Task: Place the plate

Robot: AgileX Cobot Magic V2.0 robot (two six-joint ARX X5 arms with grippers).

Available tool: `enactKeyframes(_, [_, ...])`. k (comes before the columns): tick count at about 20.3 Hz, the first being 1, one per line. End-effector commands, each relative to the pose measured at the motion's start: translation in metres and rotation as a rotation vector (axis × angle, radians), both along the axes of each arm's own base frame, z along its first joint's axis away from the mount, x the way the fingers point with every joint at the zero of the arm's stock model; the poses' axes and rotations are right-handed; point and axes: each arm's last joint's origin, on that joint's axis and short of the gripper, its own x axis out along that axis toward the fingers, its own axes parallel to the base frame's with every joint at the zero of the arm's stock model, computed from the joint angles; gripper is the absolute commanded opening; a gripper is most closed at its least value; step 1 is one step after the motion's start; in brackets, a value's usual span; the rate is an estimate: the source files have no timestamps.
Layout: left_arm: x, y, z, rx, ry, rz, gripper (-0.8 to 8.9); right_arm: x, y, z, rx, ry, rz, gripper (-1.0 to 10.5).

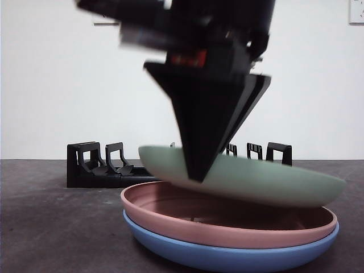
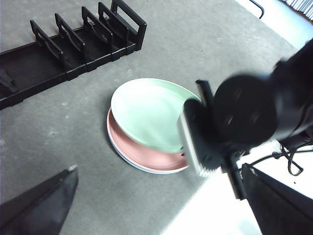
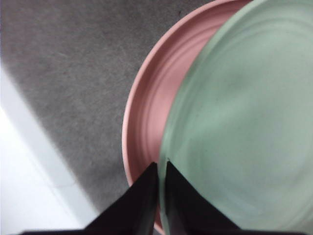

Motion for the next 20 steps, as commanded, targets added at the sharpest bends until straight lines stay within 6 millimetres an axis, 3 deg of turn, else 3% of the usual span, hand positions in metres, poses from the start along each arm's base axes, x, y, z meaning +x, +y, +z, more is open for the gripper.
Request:
enactKeyframes(1, [-0.001, 0.000, 0.007, -0.014, -0.024, -0.007, 5.30, -0.002, 0.011, -0.007, -0.002, -0.002, 0.011, 0.1])
enactKeyframes(6, [-0.001, 0.000, 0.007, -0.014, -0.025, -0.007, 5.30, -0.003, 0.016, -0.014, -0.002, 0.005, -0.004, 0.2])
enactKeyframes(12, [-0.001, 0.000, 0.007, -0.014, -0.024, -0.007, 5.30, -0.002, 0.015, -0.008, 0.029, -0.007, -0.072, 3.6])
enactKeyframes(16, [-0.001, 0.000, 0.007, -0.011, -0.027, -0.010, 5.30, -0.007, 0.003, 0.022, 0.105, -0.005, -0.149, 3.9])
enactKeyframes(20, [-0.001, 0.000, 0.005, 0.006, -0.023, -0.017, 5.30, -0.019, -0.037, 0.070, 0.251, -0.060, -0.294, 4.2])
